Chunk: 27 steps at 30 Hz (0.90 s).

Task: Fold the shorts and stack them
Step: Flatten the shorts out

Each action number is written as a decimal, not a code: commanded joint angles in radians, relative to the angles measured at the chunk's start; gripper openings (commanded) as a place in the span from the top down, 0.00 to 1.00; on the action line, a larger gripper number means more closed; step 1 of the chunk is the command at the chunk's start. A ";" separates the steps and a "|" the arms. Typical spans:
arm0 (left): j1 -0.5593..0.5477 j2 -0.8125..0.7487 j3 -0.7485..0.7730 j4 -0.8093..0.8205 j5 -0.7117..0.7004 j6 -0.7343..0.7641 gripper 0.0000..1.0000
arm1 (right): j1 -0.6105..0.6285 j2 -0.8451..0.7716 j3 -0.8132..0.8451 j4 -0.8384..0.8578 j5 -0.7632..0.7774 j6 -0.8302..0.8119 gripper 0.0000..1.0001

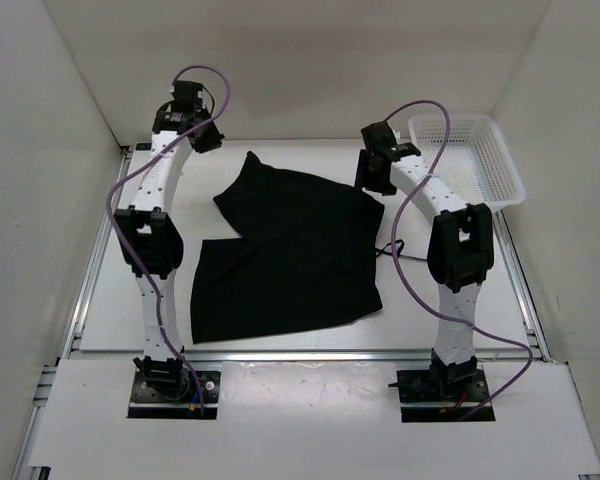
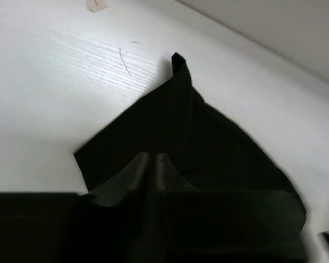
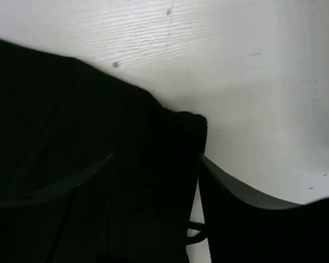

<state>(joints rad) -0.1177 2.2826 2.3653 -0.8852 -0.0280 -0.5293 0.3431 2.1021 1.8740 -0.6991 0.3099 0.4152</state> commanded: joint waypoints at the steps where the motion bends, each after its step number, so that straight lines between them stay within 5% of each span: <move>1: 0.028 -0.144 -0.149 -0.011 -0.044 0.035 0.89 | 0.028 -0.109 -0.084 0.032 -0.031 0.004 0.35; 3: 0.044 -0.144 -0.208 -0.011 0.011 0.026 0.89 | 0.028 -0.164 -0.165 0.032 -0.031 0.004 0.38; 4: 0.062 -0.144 -0.242 -0.011 0.032 0.026 0.80 | 0.028 -0.184 -0.196 0.032 -0.031 0.014 0.40; 5: 0.072 -0.114 -0.254 -0.020 0.093 0.026 0.51 | 0.028 -0.204 -0.223 0.044 -0.041 0.014 0.40; 7: 0.085 -0.068 -0.242 -0.020 0.147 0.026 0.30 | 0.028 -0.258 -0.295 0.044 -0.042 0.023 0.40; 12: 0.085 0.076 -0.186 -0.029 0.165 0.037 0.24 | 0.028 -0.353 -0.413 0.044 -0.052 0.033 0.40; 20: 0.085 0.152 -0.176 -0.038 0.103 0.037 0.34 | 0.028 -0.399 -0.424 0.000 -0.052 0.033 0.39; 24: 0.085 0.164 -0.198 -0.047 0.089 0.014 0.87 | 0.028 -0.399 -0.414 -0.022 -0.032 0.033 0.37; 27: 0.095 0.120 -0.247 -0.060 0.037 -0.015 0.90 | 0.028 -0.409 -0.404 -0.033 -0.032 0.033 0.37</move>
<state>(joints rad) -0.0288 2.4561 2.1586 -0.9249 0.0666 -0.5152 0.3733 1.7420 1.4479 -0.7029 0.2626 0.4419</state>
